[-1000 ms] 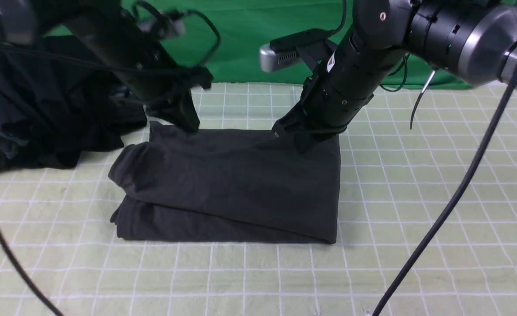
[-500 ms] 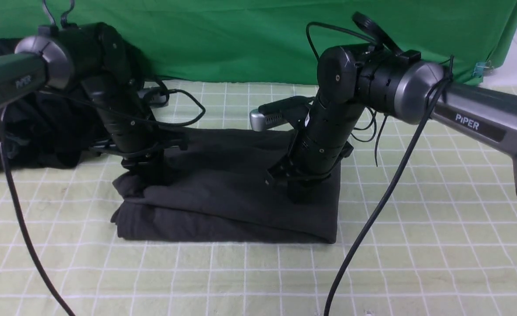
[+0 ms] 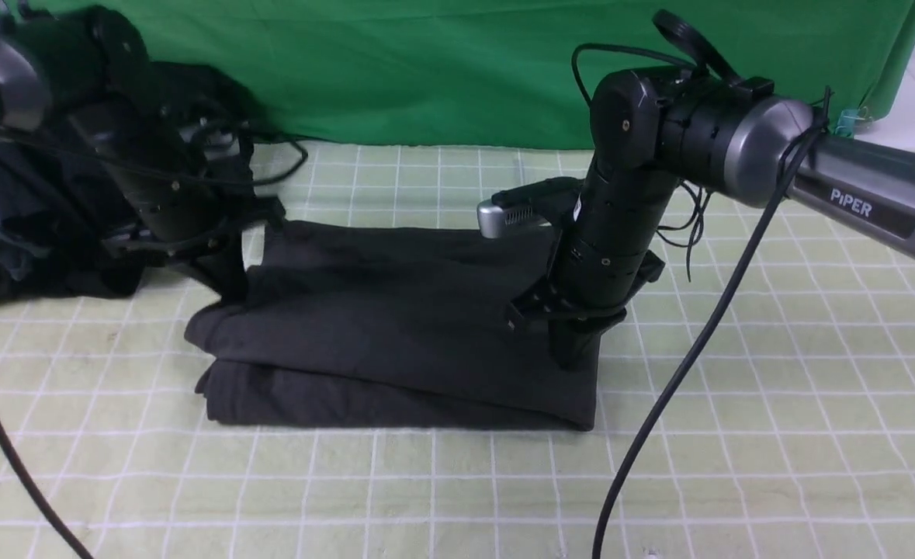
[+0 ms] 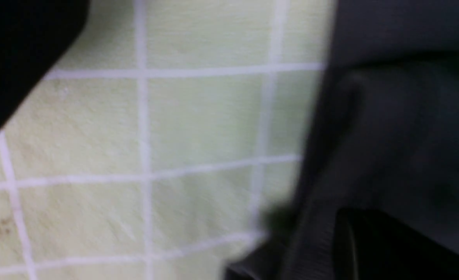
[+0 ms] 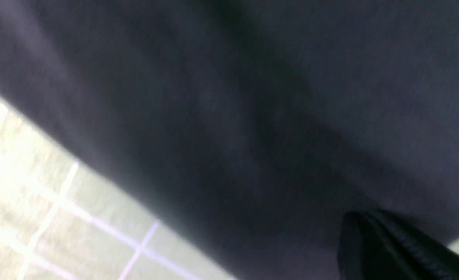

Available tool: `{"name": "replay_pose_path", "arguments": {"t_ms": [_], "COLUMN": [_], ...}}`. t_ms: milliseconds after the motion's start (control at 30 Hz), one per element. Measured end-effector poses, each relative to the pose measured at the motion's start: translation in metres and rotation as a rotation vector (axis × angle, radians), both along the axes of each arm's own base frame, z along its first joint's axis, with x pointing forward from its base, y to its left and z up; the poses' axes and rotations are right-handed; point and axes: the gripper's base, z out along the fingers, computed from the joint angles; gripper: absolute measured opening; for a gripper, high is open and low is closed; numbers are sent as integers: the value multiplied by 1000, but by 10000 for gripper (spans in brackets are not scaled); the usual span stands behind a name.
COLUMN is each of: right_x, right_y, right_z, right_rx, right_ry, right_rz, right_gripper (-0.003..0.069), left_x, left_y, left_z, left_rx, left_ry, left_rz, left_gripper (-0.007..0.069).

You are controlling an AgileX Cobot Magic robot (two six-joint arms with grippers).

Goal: Fold a long-sleeved shirt over a green coffee tablecloth.

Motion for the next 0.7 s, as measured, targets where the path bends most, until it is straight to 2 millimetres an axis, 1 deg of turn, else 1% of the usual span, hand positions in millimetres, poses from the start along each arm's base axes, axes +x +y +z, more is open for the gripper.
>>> {"name": "replay_pose_path", "arguments": {"t_ms": [67,100,167,200,267,333,400,467,533,600,667,700], "right_x": [-3,-4,-5,-7,-9,-11,-11,-10,-9,-9,-10,-11], "right_y": [1,2,6,12,15,19,20,20,20,18,15,14], "right_z": [12,16,19,21,18,7,-4,-10,-15,-14,-7,3], "right_rx": [16,28,45,57,57,40,20,12,1,-15,-25,-22], "right_ry": [-17,-31,-50,-63,-58,-20,12,24,37,33,12,-13], "right_rz": [2,1,5,16,23,34,34,34,35,43,48,52], "right_gripper": [-1,-1,-1,-1,-1,-1,-1,-1,-1,-1,-1,-1], "left_x": [-8,-9,-12,-16,-19,-27,-33,-36,-40,-42,-45,-48], "left_y": [-11,-14,-22,-28,-30,-29,-25,-23,-22,-22,-21,-20], "left_z": [27,31,33,26,16,-16,-38,-48,-50,-48,-44,-39], "left_rx": [-36,-36,-36,-34,-32,-10,16,11,0,0,4,10], "left_ry": [-66,-77,-80,-53,-25,42,66,74,62,60,70,84], "left_rz": [-45,-54,-76,-92,-95,-90,-64,-42,-16,-15,-23,-32], "left_gripper": [-4,-4,-4,-4,-4,-4,-4,-4,-4,-4,-4,-4]}}
